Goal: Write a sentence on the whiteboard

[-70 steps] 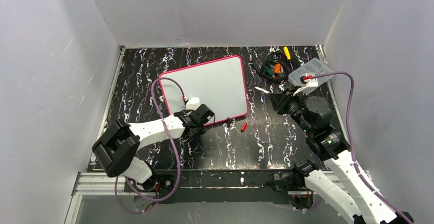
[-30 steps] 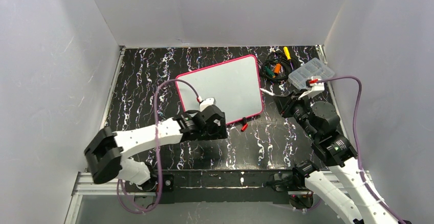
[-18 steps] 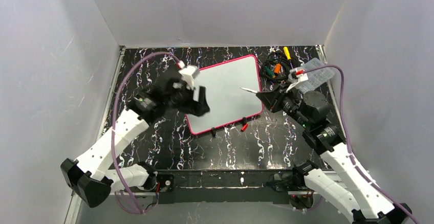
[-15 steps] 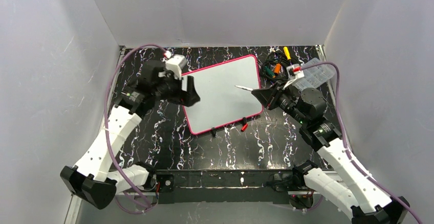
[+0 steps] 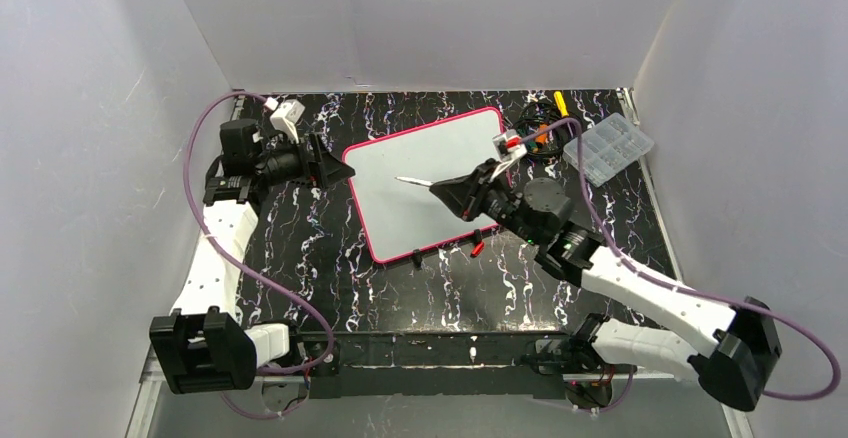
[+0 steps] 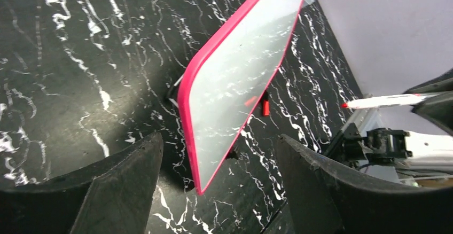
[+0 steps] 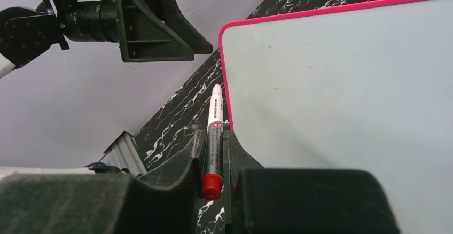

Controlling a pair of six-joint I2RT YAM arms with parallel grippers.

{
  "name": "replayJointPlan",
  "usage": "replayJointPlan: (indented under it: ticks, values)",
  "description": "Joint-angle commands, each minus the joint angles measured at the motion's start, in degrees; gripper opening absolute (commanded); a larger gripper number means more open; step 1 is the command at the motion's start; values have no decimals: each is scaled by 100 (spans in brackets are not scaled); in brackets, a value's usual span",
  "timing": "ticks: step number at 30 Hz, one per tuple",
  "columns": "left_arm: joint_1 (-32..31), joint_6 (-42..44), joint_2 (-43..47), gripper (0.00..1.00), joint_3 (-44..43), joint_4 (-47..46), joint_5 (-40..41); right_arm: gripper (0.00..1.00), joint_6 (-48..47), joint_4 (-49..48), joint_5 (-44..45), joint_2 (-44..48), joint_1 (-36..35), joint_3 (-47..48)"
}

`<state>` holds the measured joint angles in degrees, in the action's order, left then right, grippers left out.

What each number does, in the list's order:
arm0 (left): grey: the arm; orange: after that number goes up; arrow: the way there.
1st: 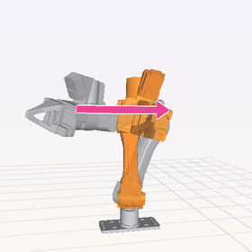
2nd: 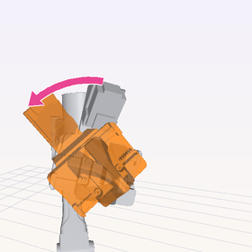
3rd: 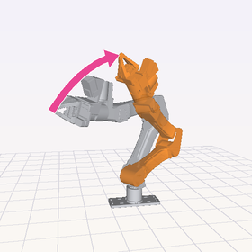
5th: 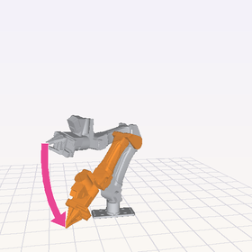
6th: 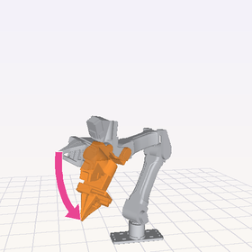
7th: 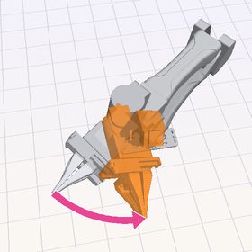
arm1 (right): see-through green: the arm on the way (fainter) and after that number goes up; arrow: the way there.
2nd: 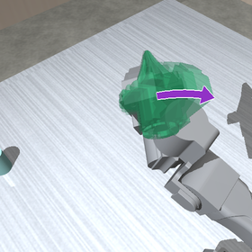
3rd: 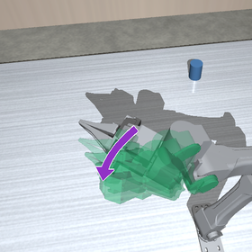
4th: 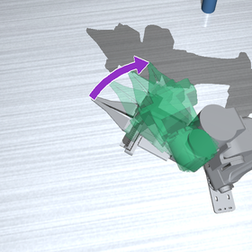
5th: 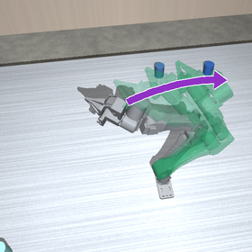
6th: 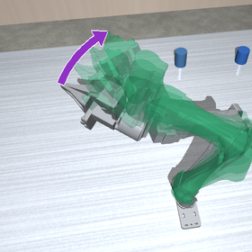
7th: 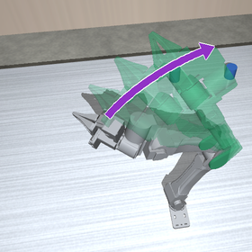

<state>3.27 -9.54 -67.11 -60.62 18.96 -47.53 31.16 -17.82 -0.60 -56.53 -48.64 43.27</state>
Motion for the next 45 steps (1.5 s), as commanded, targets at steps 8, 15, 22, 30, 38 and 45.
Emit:
replayJointPlan:
  ticks: [8,15,22,30,38,45]
  values:
    - [-1,-203,-564,67,110,-564,-483,1,-505,-1925,1371,-1460,-809,434]
    - [-1,-476,-813,52,132,-854,-605,1,-613,-2262,1532,-1897,-935,602]
    - [-6,-594,-1004,42,147,-962,-635,1,-768,-2335,1646,-2124,-963,756]
    - [-18,-607,-1058,28,183,-1008,-586,1,-929,-2392,1724,-2380,-1030,968]
    - [-63,-531,-1073,15,229,-988,-491,1,-1087,-2410,1933,-2585,-1115,1089]
    - [-101,-431,-961,6,269,-973,-433,1,-1200,-2441,2082,-2712,-1177,1174]
